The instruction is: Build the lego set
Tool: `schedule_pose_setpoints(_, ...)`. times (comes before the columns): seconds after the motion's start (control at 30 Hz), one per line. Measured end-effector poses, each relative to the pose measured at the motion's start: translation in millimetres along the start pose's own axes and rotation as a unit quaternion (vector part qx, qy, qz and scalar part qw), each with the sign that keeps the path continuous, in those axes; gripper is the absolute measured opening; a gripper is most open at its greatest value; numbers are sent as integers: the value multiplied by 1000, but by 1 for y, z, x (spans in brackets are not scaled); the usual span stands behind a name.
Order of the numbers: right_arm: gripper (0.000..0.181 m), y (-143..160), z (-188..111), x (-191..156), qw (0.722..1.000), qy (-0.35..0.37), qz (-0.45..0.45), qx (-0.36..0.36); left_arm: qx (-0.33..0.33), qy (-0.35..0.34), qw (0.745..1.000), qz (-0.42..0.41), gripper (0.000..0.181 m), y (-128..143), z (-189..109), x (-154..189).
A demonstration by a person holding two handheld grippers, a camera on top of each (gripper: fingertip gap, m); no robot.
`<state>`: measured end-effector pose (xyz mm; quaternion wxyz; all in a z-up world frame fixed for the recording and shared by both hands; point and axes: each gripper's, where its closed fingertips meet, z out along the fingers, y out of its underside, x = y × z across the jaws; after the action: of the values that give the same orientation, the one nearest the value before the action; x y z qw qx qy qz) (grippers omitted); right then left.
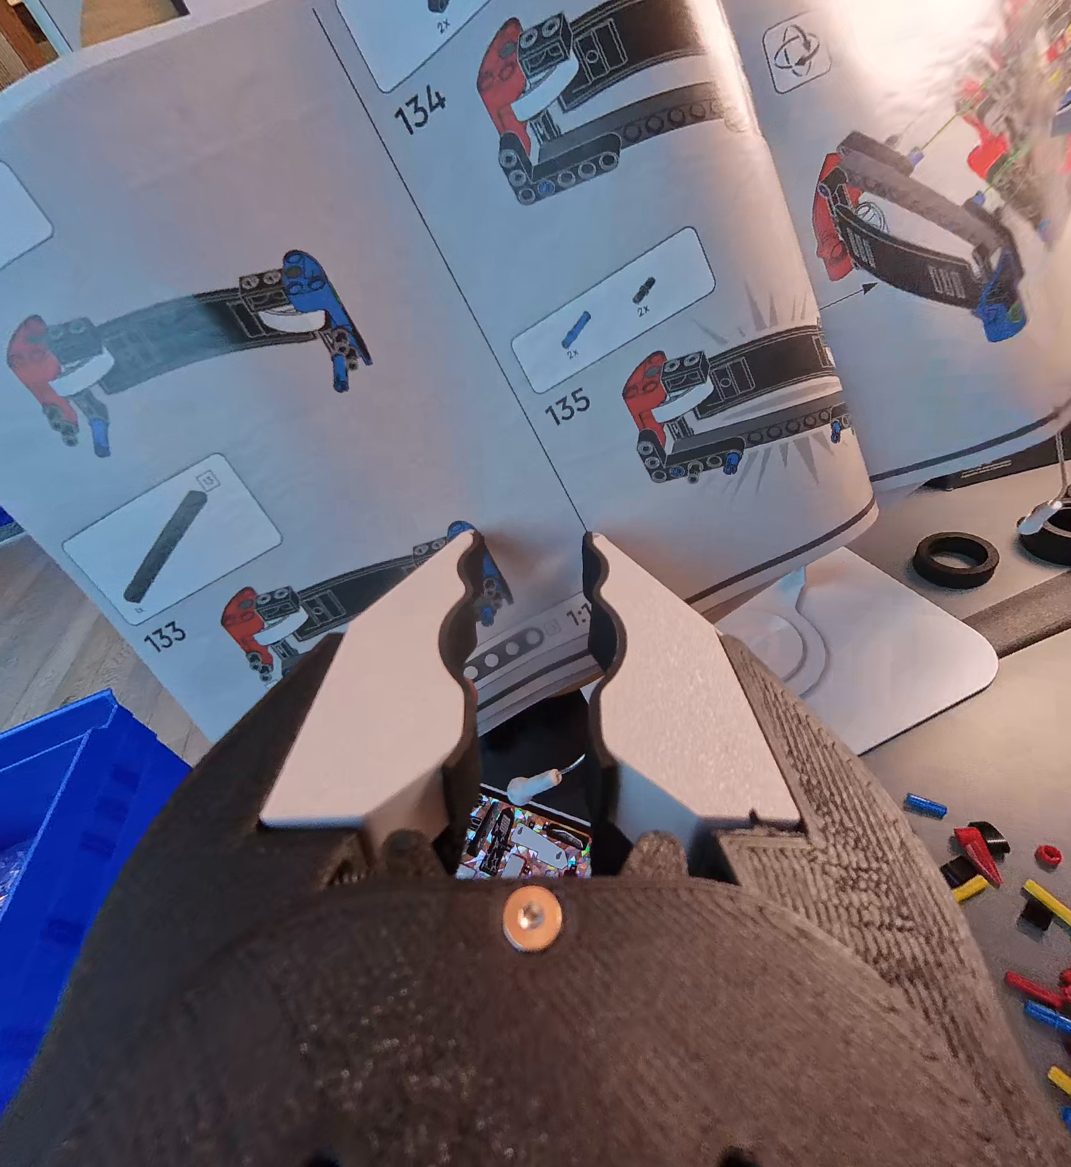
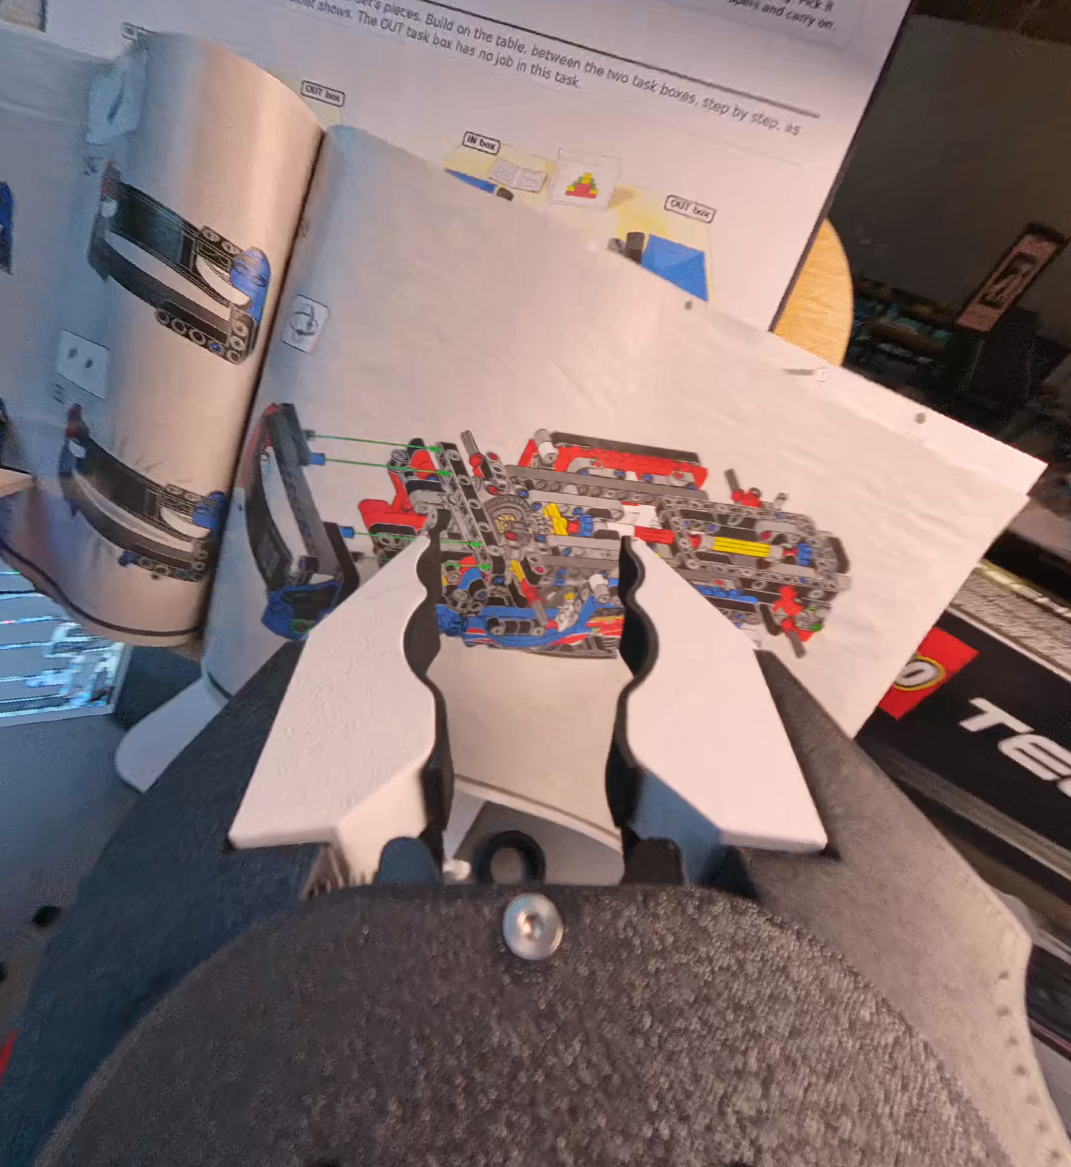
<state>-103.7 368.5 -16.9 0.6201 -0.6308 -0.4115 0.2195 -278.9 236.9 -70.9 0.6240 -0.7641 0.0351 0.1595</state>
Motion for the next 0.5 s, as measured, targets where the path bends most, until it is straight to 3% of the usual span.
schedule_pose_setpoints(0.07, 57, 1, -4, 1, 1000, 10, -29, 8, -2, 1, 1000, 2, 29, 0, 0, 0)
schedule_pose_setpoints(0.13, 64, 10, -5, 2, 1000, -2, -1, -6, -3, 3, 1000, 3, 29, 0, 0, 0)
schedule_pose_setpoints(0.23, 114, 11, 2, 18, 999, -2, 45, 4, -5, 3, 1000, 1, 29, 0, 0, 0)
schedule_pose_setpoints(0.33, 142, 19, 20, 11, 990, -61, 119, -43, -4, -1, 1000, -3, 29, 0, 1, 0)
schedule_pose_setpoints(0.43, 144, 18, 28, 8, 995, -34, 77, -62, -6, -2, 1000, -4, 30, 0, 1, 0)
schedule_pose_setpoints(0.47, 136, 15, 26, 5, 996, -33, 62, -60, -5, -1, 1000, -6, 30, 0, 1, 0)
schedule_pose_setpoints(0.5, 102, 12, 23, 2, 997, -37, 51, -52, -4, 0, 1000, -5, 30, 0, 1, 0)
